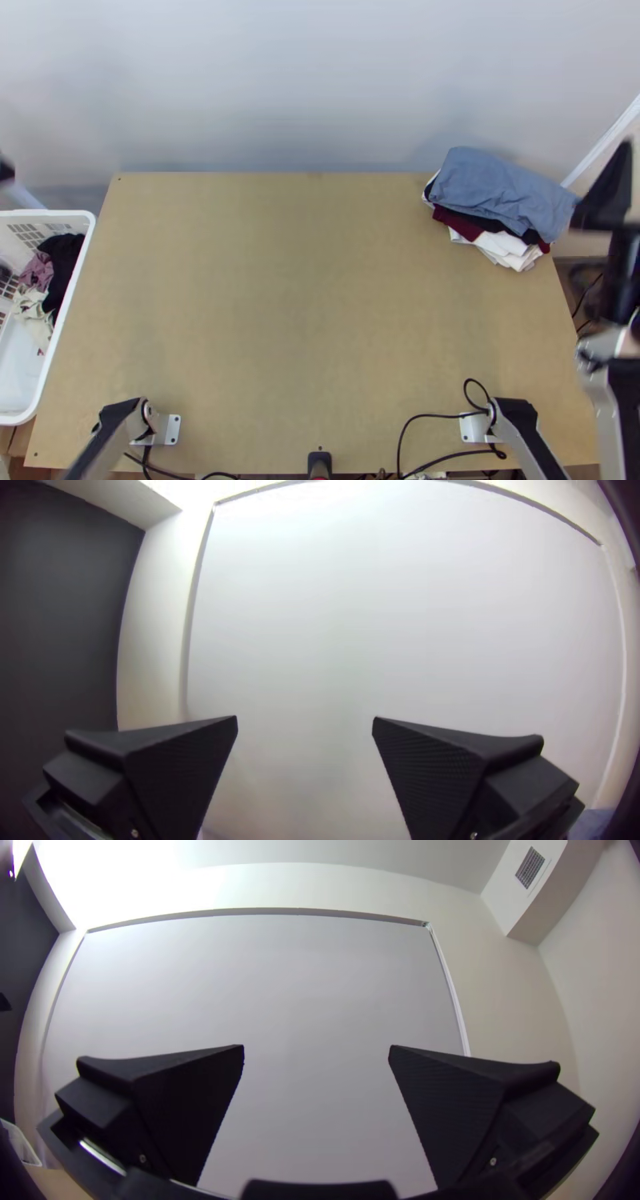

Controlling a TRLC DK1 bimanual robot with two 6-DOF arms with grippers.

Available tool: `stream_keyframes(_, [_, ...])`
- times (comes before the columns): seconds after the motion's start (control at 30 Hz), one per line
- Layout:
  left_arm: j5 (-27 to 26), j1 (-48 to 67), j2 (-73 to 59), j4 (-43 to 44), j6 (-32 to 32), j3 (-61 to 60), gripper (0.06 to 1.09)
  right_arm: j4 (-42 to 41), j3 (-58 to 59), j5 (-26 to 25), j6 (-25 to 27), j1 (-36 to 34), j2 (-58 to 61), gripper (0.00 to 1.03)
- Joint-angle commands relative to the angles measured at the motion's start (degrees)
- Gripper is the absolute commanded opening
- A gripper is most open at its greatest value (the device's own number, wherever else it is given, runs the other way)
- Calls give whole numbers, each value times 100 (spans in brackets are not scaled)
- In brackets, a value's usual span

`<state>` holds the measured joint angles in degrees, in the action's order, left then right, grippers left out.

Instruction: Fold the t-shirt

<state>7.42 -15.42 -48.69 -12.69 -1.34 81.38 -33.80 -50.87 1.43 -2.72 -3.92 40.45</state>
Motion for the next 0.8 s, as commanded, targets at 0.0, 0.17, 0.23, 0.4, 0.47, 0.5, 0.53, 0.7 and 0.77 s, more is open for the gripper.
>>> stream_keyframes(0.0, [84,-40,1037,803,319,-1309,103,-83,904,68,-53,14,-705,98])
stream_keyframes(0.17, [146,-128,2416,1717,627,-3217,103,-92,2503,68,-53,208,-2146,98])
stream_keyframes(0.23, [146,-154,3005,2007,732,-4095,103,-100,3057,68,-35,252,-2612,98])
stream_keyframes(0.4, [110,-66,4420,2033,468,-5871,103,-30,4375,68,316,577,-3737,98])
stream_keyframes(0.47, [102,4,4869,2156,249,-6504,103,-100,4894,68,580,990,-4097,98])
stream_keyframes(0.5, [102,30,4886,2218,170,-6715,103,-100,4964,6,659,1157,-4080,98])
stream_keyframes(0.53, [110,39,4869,2183,90,-6864,104,40,5034,-126,632,1306,-4080,98])
stream_keyframes(0.7, [67,83,4877,2403,-41,-7796,104,1596,5078,-293,395,1623,-4062,98])
stream_keyframes(0.77, [84,92,4886,2385,-85,-8033,104,2229,5078,-293,386,1570,-4071,98])
